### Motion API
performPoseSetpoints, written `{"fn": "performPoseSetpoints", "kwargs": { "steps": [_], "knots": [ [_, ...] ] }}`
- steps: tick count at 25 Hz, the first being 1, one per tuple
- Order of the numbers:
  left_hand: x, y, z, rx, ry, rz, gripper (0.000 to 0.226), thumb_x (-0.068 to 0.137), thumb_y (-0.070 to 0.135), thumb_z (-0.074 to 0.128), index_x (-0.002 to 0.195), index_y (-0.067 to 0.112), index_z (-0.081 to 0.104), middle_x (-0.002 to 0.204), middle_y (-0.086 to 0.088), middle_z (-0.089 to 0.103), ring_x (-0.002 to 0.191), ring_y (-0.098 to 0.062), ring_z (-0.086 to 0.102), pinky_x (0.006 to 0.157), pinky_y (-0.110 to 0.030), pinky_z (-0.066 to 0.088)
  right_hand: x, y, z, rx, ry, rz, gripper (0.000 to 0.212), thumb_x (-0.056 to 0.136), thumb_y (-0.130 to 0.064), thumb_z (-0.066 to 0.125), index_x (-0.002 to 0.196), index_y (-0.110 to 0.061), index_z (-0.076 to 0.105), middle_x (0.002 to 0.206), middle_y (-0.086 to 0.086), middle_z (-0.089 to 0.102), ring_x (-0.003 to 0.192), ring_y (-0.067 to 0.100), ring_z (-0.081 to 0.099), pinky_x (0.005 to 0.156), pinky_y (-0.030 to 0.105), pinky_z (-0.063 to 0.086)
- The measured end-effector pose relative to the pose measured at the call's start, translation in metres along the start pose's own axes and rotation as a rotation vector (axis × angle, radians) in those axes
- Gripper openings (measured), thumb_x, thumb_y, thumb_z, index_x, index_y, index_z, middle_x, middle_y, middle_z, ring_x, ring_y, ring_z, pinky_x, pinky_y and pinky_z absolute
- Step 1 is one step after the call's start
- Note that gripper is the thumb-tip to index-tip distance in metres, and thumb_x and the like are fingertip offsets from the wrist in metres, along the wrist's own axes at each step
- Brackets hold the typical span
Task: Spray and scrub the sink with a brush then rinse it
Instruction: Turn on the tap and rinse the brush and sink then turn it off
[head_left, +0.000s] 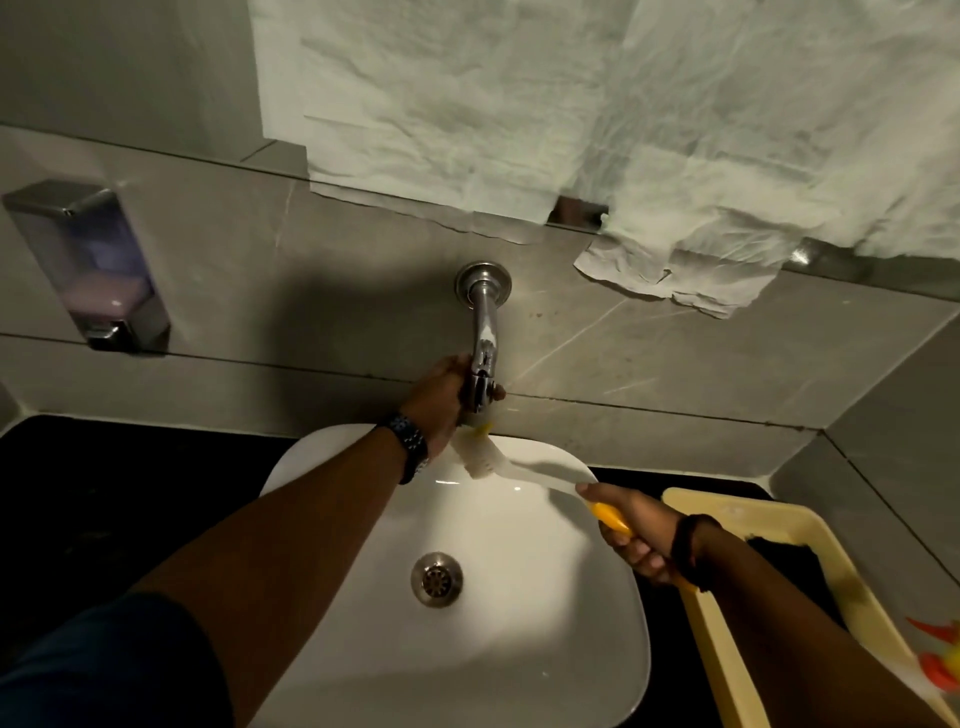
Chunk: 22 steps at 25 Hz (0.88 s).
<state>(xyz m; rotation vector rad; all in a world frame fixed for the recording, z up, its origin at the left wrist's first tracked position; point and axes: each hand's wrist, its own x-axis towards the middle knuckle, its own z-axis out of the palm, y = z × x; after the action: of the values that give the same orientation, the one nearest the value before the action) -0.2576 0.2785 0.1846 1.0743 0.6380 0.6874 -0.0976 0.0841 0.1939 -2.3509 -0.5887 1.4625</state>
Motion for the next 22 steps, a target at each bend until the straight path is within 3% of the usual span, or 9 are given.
{"fn": "performPoseSetpoints", "kwargs": {
  "steps": [3,8,12,14,16,17,18,20,22],
  "knots": [
    [-0.001,0.008,0.001,-0.042,-0.025,-0.139,0.026,0.096,0.026,0.040,0.082,0.016,0.058,0.052,0.003,0.065,0.055,-0.009,0.065,0.064,-0.036,0.047,0.006,0.000,-0.004,0.000,-0.062,-0.010,0.063,0.072,-0.075,0.047,0.043,-0.020,0.038,0.042,-0.002,0.027,0.034,0.012,0.020,0.041,0.022,0.015],
    [-0.008,0.017,-0.017,0.326,0.157,0.104,0.020,0.083,0.037,0.064,0.088,0.018,0.070,0.085,0.001,0.072,0.081,-0.011,0.067,0.075,-0.029,0.052,-0.002,-0.004,-0.008,-0.058,-0.099,-0.057,0.064,0.074,-0.074,0.047,0.041,-0.020,0.040,0.038,-0.003,0.030,0.030,0.012,0.023,0.038,0.019,0.018],
    [-0.011,0.025,-0.017,0.456,0.128,0.106,0.022,0.069,0.032,0.078,0.088,0.027,0.069,0.088,0.006,0.072,0.087,-0.011,0.067,0.078,-0.033,0.055,-0.013,-0.008,-0.008,-0.235,0.151,-0.335,0.065,0.072,-0.075,0.051,0.034,-0.022,0.042,0.032,-0.006,0.033,0.028,0.013,0.027,0.039,0.020,0.022],
    [-0.011,0.029,-0.015,0.489,0.109,0.113,0.021,0.069,0.025,0.080,0.087,0.026,0.069,0.085,0.009,0.071,0.086,-0.008,0.066,0.086,-0.033,0.053,-0.027,-0.010,-0.008,-0.462,0.361,-0.492,0.045,0.078,-0.073,0.050,0.038,-0.050,0.052,0.030,-0.011,0.046,0.032,0.004,0.036,0.043,0.024,0.026],
    [-0.012,0.030,-0.012,0.557,0.094,0.117,0.023,0.069,0.020,0.080,0.090,0.022,0.070,0.085,0.008,0.071,0.088,-0.010,0.067,0.092,-0.035,0.051,-0.034,-0.011,-0.010,-0.624,0.455,-0.533,0.035,0.081,-0.072,0.047,0.047,-0.079,0.037,0.037,-0.039,0.046,0.043,-0.001,0.040,0.046,0.022,0.027],
    [-0.012,0.031,-0.012,0.592,0.092,0.114,0.026,0.070,0.020,0.080,0.093,0.019,0.070,0.087,0.004,0.072,0.090,-0.014,0.067,0.094,-0.037,0.050,-0.035,-0.011,-0.010,-0.644,0.454,-0.512,0.033,0.080,-0.073,0.048,0.048,-0.076,0.041,0.036,-0.037,0.047,0.044,0.000,0.040,0.046,0.023,0.027],
    [-0.013,0.032,-0.011,0.621,0.091,0.112,0.028,0.070,0.021,0.080,0.096,0.017,0.070,0.090,0.001,0.072,0.092,-0.016,0.067,0.095,-0.039,0.050,-0.031,-0.009,-0.011,-0.596,0.420,-0.489,0.035,0.078,-0.073,0.049,0.046,-0.059,0.054,0.033,-0.025,0.050,0.042,0.003,0.040,0.046,0.024,0.027],
    [-0.014,0.032,-0.010,0.656,0.097,0.104,0.030,0.071,0.022,0.079,0.098,0.015,0.070,0.093,-0.003,0.073,0.094,-0.019,0.066,0.096,-0.041,0.050,-0.026,-0.007,-0.012,-0.378,0.279,-0.338,0.065,0.072,-0.075,0.052,0.038,-0.020,0.047,0.030,-0.005,0.038,0.033,0.013,0.033,0.044,0.024,0.024],
    [-0.017,0.032,-0.008,0.672,0.106,0.099,0.030,0.071,0.022,0.079,0.099,0.015,0.069,0.094,-0.004,0.072,0.094,-0.020,0.066,0.095,-0.042,0.050,-0.031,-0.006,-0.012,-0.221,0.099,-0.143,0.064,0.073,-0.075,0.048,0.039,-0.021,0.037,0.037,-0.002,0.031,0.031,0.015,0.024,0.040,0.020,0.019]
  ]
}}
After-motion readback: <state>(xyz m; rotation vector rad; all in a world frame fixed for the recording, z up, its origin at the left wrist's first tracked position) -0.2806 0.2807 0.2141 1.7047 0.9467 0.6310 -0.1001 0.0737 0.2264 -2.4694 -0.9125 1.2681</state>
